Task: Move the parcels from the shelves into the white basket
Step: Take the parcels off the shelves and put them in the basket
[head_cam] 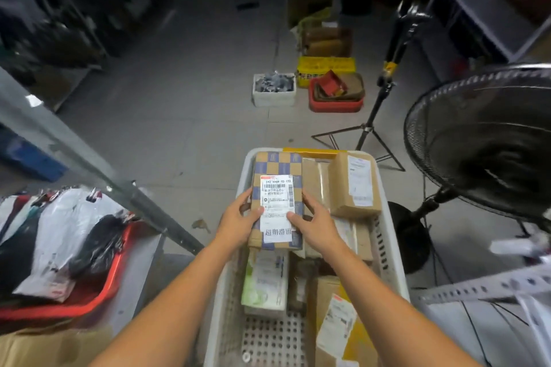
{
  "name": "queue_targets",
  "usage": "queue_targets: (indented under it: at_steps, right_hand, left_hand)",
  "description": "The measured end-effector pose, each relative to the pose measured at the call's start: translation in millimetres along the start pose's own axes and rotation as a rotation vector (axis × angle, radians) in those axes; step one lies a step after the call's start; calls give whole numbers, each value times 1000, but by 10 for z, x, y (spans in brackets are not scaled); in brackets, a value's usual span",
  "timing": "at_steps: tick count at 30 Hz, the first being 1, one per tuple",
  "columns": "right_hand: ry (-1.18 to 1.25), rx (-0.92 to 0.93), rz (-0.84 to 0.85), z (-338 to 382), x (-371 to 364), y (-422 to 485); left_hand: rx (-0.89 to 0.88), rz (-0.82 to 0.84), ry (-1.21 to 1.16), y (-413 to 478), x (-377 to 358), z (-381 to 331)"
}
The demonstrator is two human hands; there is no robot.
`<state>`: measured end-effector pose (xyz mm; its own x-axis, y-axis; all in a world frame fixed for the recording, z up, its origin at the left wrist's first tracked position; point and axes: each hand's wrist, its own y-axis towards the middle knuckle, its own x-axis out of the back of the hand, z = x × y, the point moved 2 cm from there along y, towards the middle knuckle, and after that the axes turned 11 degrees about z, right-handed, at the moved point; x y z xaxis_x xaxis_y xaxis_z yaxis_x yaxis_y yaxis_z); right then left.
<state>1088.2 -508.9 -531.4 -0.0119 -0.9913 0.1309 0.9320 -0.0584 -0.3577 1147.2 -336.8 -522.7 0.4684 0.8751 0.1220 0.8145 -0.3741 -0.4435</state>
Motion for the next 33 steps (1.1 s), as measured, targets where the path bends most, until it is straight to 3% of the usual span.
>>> queue_targets:
  at_steps: [9,19,26,33]
  right_hand:
    - [-50,31,-52,-50,-290,1028]
    - [-78,-68,-74,91,-395,1044]
    - [-168,-233,-88,361,-390,833]
    - [-403,-384,-155,842,-89,159]
  left_hand:
    - [6,5,4,1033,534,219]
    - [66,132,-25,1118,703,172]
    - [162,158,248,971,890,-99]
    - [49,205,664,619,1076,-707]
